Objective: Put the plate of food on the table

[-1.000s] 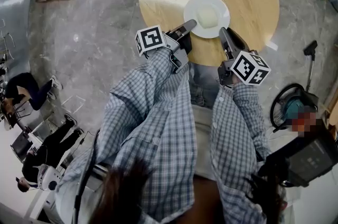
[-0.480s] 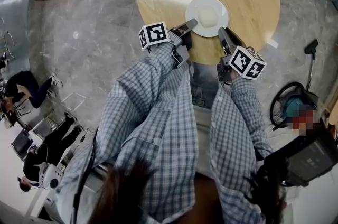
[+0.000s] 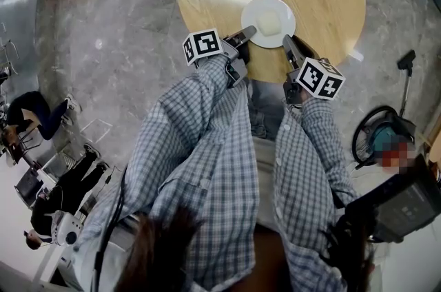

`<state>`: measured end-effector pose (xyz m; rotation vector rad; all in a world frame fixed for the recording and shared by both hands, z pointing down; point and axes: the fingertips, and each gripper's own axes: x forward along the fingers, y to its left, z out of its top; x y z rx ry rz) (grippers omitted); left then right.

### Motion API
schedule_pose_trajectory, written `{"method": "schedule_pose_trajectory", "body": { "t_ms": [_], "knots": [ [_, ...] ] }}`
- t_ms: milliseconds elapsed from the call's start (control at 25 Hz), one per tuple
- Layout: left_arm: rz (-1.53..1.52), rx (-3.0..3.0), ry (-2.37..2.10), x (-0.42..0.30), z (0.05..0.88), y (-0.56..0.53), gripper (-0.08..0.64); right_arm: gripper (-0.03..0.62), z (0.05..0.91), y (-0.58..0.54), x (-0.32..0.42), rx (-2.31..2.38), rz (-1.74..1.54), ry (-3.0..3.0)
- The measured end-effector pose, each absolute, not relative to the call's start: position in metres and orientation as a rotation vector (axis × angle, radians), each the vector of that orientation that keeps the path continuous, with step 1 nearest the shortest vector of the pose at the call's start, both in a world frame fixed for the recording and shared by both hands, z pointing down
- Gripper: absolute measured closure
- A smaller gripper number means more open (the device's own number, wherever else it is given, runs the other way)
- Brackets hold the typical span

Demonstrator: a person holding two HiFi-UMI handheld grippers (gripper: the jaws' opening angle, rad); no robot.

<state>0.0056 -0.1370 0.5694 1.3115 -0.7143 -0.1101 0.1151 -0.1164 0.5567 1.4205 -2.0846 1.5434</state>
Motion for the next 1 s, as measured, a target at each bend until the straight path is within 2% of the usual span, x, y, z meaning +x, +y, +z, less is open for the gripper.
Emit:
{"method": "schedule_pose_trajectory", "body": {
  "t_ms": [640, 840, 1000],
  "knots": [
    [-0.050, 1.314, -0.768, 0.003, 0.577, -0.136, 0.535, 0.502, 0.572, -0.110, 0.113, 1.358, 1.421, -2.014],
    [-0.046, 1.316, -0.766, 0.003, 0.578, -0.139, 0.535, 0.502, 0.565, -0.100, 0.112, 1.299, 1.254, -2.030],
    [-0.045, 1.314, -0.778, 0.005, 0.577, -0.138, 0.535, 0.502, 0.551, -0.090, 0.099, 1.148, 0.843, -2.064]
  ]
}}
